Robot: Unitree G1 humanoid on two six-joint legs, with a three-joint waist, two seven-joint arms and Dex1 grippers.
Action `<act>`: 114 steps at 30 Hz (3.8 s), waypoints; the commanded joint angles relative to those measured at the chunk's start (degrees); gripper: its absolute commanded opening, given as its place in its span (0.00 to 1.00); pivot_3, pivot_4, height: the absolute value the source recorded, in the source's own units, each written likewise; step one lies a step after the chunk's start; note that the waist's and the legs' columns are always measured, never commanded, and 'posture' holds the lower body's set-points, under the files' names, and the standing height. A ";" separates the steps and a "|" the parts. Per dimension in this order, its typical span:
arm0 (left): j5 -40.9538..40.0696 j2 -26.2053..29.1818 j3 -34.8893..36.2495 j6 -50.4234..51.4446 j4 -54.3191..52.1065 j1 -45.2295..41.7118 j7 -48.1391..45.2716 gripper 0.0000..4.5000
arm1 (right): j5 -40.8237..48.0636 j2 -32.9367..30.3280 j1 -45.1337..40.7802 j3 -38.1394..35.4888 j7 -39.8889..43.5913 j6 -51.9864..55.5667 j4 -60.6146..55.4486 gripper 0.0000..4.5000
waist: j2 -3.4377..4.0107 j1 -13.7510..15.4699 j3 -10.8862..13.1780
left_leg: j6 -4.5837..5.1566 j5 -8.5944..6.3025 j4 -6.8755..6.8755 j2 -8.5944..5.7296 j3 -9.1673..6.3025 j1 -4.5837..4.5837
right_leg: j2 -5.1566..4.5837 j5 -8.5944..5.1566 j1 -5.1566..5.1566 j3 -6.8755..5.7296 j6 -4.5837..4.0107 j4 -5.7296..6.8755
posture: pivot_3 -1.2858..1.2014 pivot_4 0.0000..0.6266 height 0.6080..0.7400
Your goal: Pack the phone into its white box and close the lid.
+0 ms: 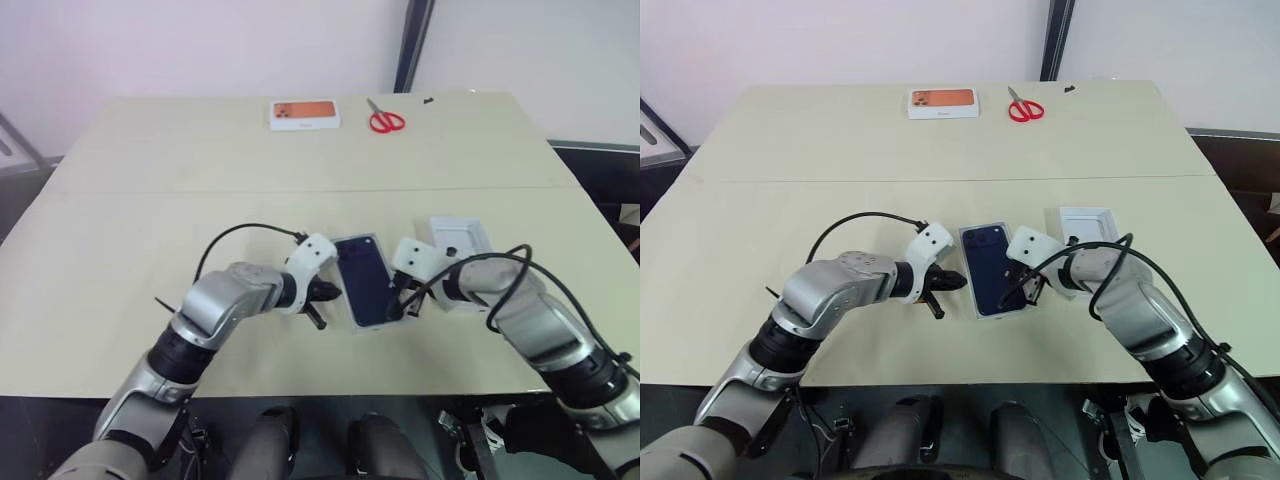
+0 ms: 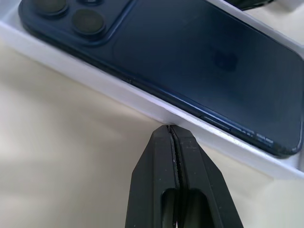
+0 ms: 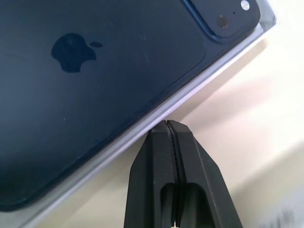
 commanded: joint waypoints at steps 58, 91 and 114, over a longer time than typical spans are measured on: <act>0.81 12.22 12.74 -44.34 -10.70 18.00 -26.14 0.00 | 21.47 9.32 -10.89 -24.69 -22.11 40.97 9.49 0.21 | 0.06 -0.50 -0.02 | 0.10 -0.05 -0.11 0.04 0.06 -0.02 | -0.02 0.00 -0.07 0.03 -0.01 -0.01 | 0.52 0.24 1.00; 4.91 11.84 18.55 -46.42 -2.25 16.91 -18.57 0.00 | 115.98 34.37 11.69 -24.68 -90.32 1.78 -3.23 0.07 | 0.07 -1.76 -0.02 | 0.20 -0.09 -0.05 0.09 0.05 -0.02 | 0.05 0.00 -0.04 -0.02 0.02 0.06 | 0.52 0.24 1.00; 9.32 -0.18 7.65 -42.26 -1.53 9.15 -14.91 0.00 | 48.00 -20.54 -5.48 -5.31 -22.53 -0.51 -2.09 0.02 | 0.20 -1.40 0.03 | 0.25 -0.11 -0.04 0.11 0.09 -0.05 | 0.08 -0.01 -0.01 -0.01 0.02 -0.06 | 0.52 0.24 1.00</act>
